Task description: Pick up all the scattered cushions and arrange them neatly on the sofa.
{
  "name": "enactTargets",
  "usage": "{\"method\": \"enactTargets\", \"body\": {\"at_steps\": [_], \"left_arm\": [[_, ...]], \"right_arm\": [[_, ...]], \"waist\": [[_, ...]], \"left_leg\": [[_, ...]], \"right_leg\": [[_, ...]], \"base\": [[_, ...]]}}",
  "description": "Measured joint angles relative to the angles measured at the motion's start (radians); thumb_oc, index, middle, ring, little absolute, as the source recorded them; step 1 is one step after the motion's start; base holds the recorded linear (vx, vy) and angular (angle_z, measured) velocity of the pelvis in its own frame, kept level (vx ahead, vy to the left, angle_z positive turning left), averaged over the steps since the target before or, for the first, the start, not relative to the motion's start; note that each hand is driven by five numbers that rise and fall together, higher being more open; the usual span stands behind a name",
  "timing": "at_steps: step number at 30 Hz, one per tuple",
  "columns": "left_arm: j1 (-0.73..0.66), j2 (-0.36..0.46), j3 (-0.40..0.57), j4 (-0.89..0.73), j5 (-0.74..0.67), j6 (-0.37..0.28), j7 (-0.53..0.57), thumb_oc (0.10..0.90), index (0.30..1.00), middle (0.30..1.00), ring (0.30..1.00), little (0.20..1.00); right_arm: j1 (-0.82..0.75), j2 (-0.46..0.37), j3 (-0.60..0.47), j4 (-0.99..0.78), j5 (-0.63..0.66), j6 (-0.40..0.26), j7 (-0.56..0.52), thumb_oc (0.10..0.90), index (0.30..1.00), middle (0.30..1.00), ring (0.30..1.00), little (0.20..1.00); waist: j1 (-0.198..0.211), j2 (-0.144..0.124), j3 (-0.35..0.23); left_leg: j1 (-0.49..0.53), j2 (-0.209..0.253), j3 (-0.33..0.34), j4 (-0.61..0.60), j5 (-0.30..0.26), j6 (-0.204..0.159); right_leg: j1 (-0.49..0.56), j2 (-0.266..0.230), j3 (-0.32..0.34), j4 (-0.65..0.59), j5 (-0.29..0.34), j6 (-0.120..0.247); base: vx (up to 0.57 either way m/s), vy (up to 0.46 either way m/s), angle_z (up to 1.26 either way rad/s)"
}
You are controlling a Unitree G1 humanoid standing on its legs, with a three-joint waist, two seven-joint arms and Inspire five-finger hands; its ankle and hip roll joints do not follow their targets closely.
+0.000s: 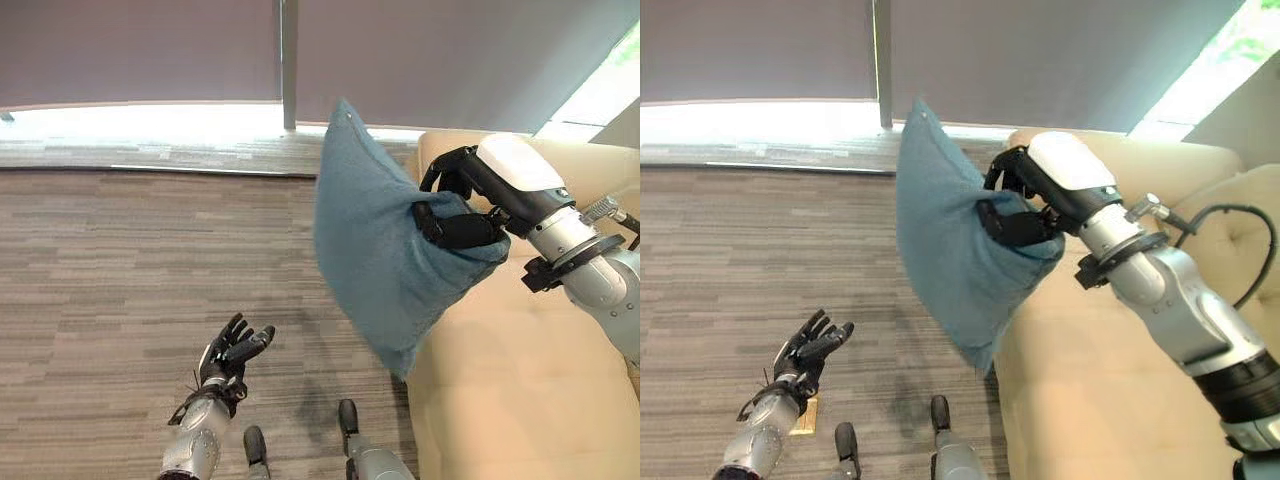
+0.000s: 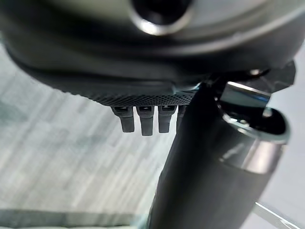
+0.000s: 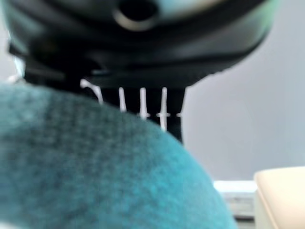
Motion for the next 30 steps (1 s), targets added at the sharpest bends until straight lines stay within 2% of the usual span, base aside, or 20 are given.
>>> {"method": "enactTargets", "body": {"at_steps": [4,5,13,16,19,20,24,28,30], "left_arm": [[-0.007,-0.007,-0.014,-0.030,-0.076,-0.013,0.004,0.800,0.900,0.900,0.900,0.900],[0.006,-0.007,-0.023,-0.028,-0.102,-0.018,0.003,0.800,0.900,0.900,0.900,0.900],[0.051,-0.018,-0.069,-0.019,-0.189,-0.017,-0.033,0.800,0.900,0.900,0.900,0.900],[0.071,-0.024,-0.073,-0.013,-0.215,-0.016,-0.039,0.800,0.900,0.900,0.900,0.900],[-0.053,-0.075,-0.047,0.221,-0.174,-0.028,-0.011,0.800,0.900,0.900,0.900,0.900],[-0.064,-0.075,-0.051,0.236,-0.166,-0.028,0.012,0.800,0.900,0.900,0.900,0.900],[-0.060,-0.059,-0.094,0.197,-0.092,-0.030,0.000,0.800,0.900,0.900,0.900,0.900],[-0.057,-0.048,-0.112,0.159,-0.033,-0.029,-0.033,0.800,0.900,0.900,0.900,0.900],[-0.055,-0.013,-0.149,0.148,-0.022,-0.029,-0.050,0.800,0.900,0.900,0.900,0.900]], "right_arm": [[-0.083,0.000,0.022,-0.077,0.069,-0.011,0.000,0.400,0.300,0.300,0.300,0.300],[-0.179,0.002,0.095,-0.078,0.081,-0.010,0.000,0.400,0.300,0.300,0.300,0.300],[-0.541,0.024,0.296,-0.104,0.101,-0.043,-0.002,0.400,0.300,0.300,0.300,0.300],[-0.587,0.050,0.317,-0.105,0.101,-0.052,-0.003,0.400,0.300,0.300,0.300,0.300],[-0.569,0.134,0.330,-0.109,0.103,-0.054,-0.010,0.400,0.300,0.300,0.300,0.300],[-0.557,0.146,0.330,-0.122,0.103,-0.060,-0.012,0.400,0.300,0.300,0.300,0.300],[-0.554,0.157,0.330,-0.171,0.106,-0.110,-0.013,0.400,0.300,0.300,0.300,0.300],[-0.554,0.157,0.330,-0.179,0.107,-0.129,-0.012,0.400,0.300,0.300,0.300,0.300],[-0.555,0.158,0.330,-0.179,0.108,-0.136,-0.012,0.400,0.300,0.300,0.300,0.300]], "waist": [[-0.005,0.008,-0.014],[-0.022,0.010,-0.021],[-0.020,0.022,-0.038],[-0.018,0.023,-0.065],[-0.027,0.025,-0.111],[-0.036,0.023,-0.119],[-0.052,0.015,-0.137],[-0.048,0.014,-0.145],[-0.047,0.014,-0.145]], "left_leg": [[0.009,-0.001,0.021,0.000,0.000,0.000],[0.015,0.000,0.027,0.000,0.000,0.000],[0.035,0.015,0.058,-0.001,-0.006,-0.007],[0.035,0.017,0.060,-0.001,-0.006,-0.007],[0.037,0.018,0.068,-0.001,-0.010,-0.012],[0.038,0.018,0.071,-0.001,-0.010,-0.012],[0.050,0.016,0.085,-0.001,-0.013,-0.010],[0.050,0.020,0.085,-0.001,-0.013,-0.011],[0.050,0.019,0.089,-0.002,-0.013,-0.011]], "right_leg": [[-0.005,0.002,0.027,-0.001,0.005,0.000],[-0.004,0.003,0.033,-0.001,0.005,0.000],[0.000,0.022,0.059,-0.002,0.013,-0.009],[0.000,0.028,0.057,-0.002,0.014,-0.009],[0.000,0.028,0.060,-0.002,0.013,-0.009],[-0.001,0.029,0.061,-0.002,0.013,-0.009],[0.000,0.029,0.082,-0.002,0.014,-0.010],[0.001,0.031,0.080,-0.002,0.014,-0.010],[0.001,0.030,0.080,-0.003,0.013,-0.009]], "base": [[0.01,-0.015,-0.20],[0.02,-0.005,-0.13],[0.02,0.000,-0.11],[0.01,-0.008,-0.01],[0.03,-0.028,-0.04],[0.02,0.000,-0.07],[0.02,0.005,-0.16],[0.01,0.001,0.01],[0.00,0.000,0.00]]}}
